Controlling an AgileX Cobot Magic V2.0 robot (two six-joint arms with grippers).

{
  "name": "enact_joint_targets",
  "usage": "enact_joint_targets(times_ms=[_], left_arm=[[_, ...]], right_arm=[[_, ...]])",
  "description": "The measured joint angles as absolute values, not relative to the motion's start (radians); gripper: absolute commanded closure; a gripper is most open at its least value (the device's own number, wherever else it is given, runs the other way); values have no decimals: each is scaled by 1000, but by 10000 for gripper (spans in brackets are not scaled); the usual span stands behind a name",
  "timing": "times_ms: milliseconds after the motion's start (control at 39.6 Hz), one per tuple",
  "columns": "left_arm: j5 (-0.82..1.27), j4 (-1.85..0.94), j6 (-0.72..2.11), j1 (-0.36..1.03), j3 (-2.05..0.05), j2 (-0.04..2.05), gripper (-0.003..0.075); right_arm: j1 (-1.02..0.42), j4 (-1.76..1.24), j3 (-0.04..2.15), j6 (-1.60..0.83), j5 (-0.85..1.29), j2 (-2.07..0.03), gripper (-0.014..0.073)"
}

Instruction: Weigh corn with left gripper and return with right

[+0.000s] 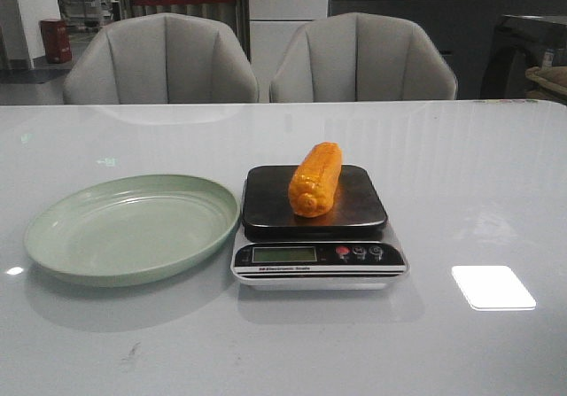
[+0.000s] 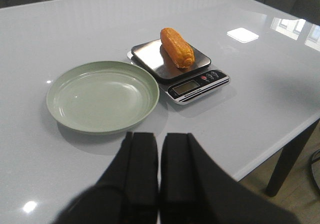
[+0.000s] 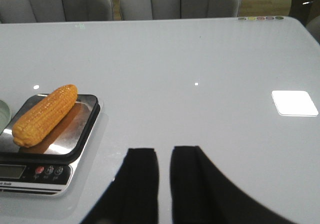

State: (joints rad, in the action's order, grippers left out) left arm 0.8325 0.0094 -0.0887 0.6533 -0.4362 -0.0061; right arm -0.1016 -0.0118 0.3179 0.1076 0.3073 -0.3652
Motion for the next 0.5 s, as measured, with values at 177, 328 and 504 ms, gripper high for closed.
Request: enact_joint_targets(times_ms=[177,328,504], left_arm=[[832,9,-89,653,-436,-6,607],[832,9,-89,653,-436,-6,607],[832,10,-89,653,-436,-6,607]], right_arm=[[-130,-12,318,108,321,-377,-13],[-166,-12,341,108,338,-439,-14],[-248,-50,456,108,411,-583,-14]])
